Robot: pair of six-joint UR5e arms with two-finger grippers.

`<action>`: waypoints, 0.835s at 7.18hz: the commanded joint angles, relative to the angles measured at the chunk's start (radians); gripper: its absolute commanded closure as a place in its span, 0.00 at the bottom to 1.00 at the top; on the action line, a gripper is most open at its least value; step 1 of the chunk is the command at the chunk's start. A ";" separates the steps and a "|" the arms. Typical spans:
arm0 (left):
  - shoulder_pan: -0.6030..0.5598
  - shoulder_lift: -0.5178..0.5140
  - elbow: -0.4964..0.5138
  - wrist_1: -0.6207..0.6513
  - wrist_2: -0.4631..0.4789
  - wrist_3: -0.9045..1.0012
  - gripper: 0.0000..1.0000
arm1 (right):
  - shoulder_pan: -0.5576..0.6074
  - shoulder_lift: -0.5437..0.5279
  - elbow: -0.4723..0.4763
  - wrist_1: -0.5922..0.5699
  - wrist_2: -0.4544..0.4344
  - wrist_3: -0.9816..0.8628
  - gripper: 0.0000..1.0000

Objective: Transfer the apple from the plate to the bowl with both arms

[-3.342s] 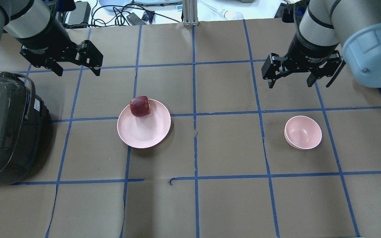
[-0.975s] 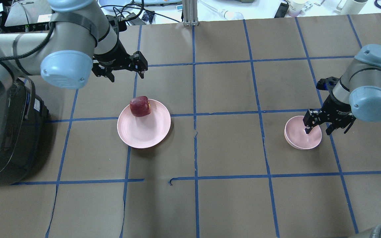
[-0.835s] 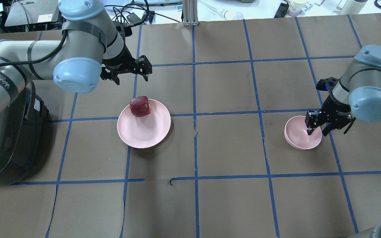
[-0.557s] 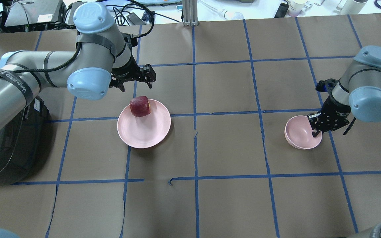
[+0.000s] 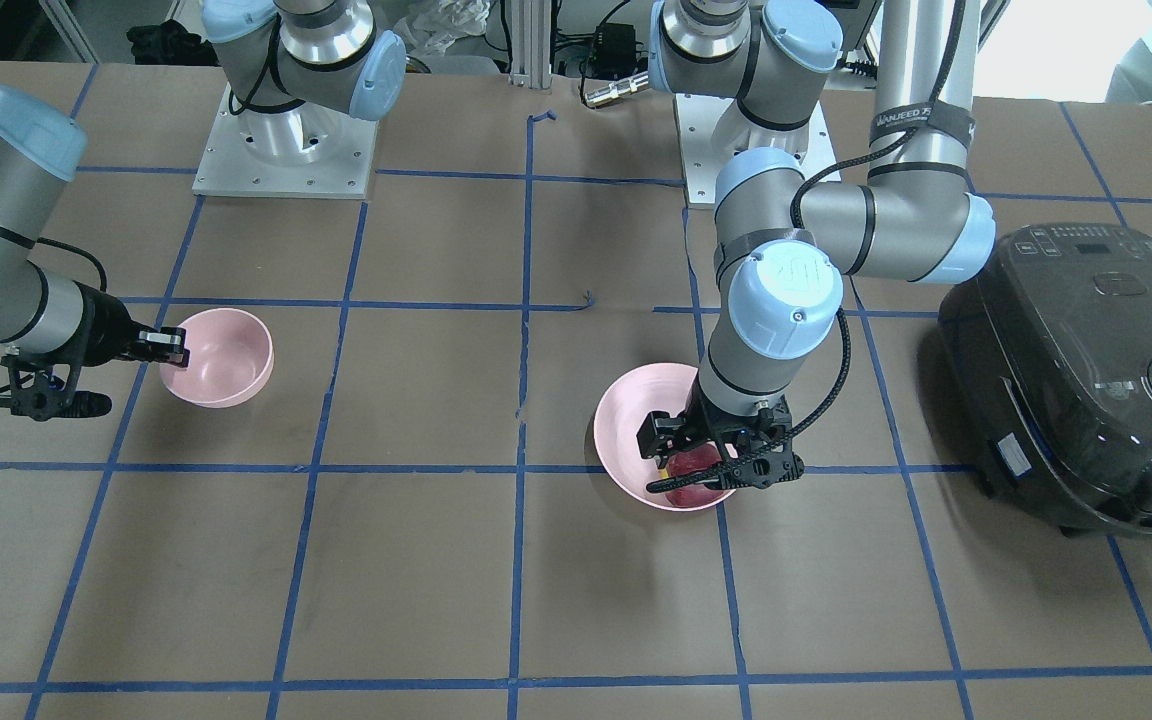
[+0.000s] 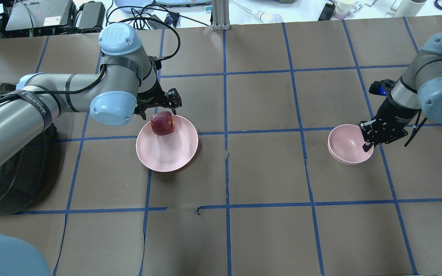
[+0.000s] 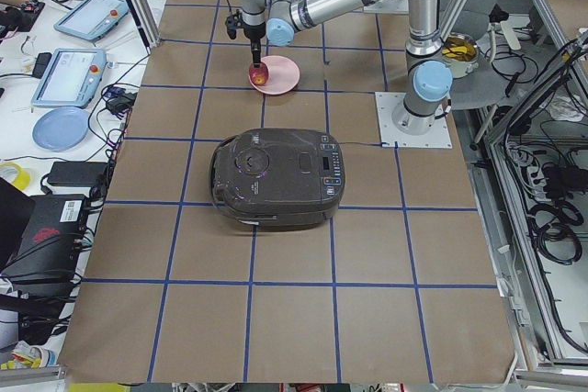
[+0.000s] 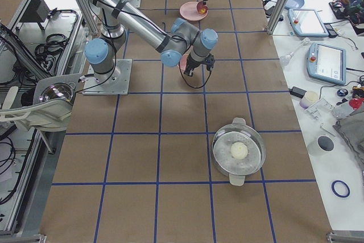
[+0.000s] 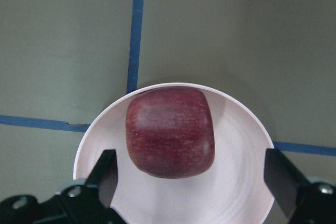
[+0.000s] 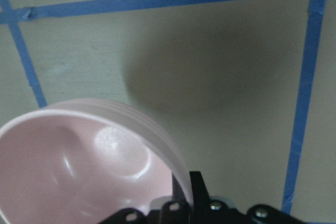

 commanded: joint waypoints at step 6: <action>0.000 -0.088 -0.038 0.095 0.011 0.021 0.48 | 0.443 0.045 -0.016 -0.128 0.141 0.390 1.00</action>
